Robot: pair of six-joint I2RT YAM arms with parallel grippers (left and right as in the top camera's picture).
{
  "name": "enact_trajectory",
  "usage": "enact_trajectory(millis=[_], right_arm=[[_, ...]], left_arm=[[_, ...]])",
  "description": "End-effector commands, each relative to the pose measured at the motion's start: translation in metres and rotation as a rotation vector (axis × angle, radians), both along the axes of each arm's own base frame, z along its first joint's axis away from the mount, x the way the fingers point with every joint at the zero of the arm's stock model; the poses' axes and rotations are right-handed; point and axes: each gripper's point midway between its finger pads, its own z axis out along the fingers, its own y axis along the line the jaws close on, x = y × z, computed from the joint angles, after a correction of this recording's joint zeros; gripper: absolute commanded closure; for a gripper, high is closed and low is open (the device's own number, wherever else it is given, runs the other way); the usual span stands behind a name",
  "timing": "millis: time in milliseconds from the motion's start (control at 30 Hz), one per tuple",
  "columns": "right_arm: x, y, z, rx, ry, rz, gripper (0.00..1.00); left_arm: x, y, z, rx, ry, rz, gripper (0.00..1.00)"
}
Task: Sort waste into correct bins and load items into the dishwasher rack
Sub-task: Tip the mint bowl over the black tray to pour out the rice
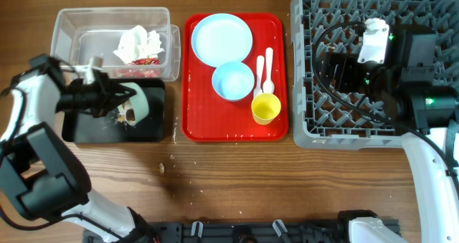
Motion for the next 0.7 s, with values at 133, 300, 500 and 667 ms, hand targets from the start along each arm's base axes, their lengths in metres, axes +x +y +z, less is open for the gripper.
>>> enact_trajectory(millis=[133, 300, 500, 667], right_arm=[[0.005, 0.005, 0.004, 0.031, 0.000, -0.003, 0.00], [0.005, 0.005, 0.004, 0.031, 0.000, -0.003, 0.00], [0.005, 0.005, 0.004, 0.031, 0.000, -0.003, 0.00], [0.005, 0.005, 0.004, 0.031, 0.000, -0.003, 0.00]], left_arm=[[0.013, 0.012, 0.075, -0.403, -0.245, 0.131, 0.96], [0.013, 0.020, 0.093, -0.509, -0.269, 0.182, 0.96], [0.011, 0.038, 0.098, -0.541, -0.276, 0.241, 0.96], [0.010, 0.048, 0.106, -0.599, -0.275, 0.283, 0.96]])
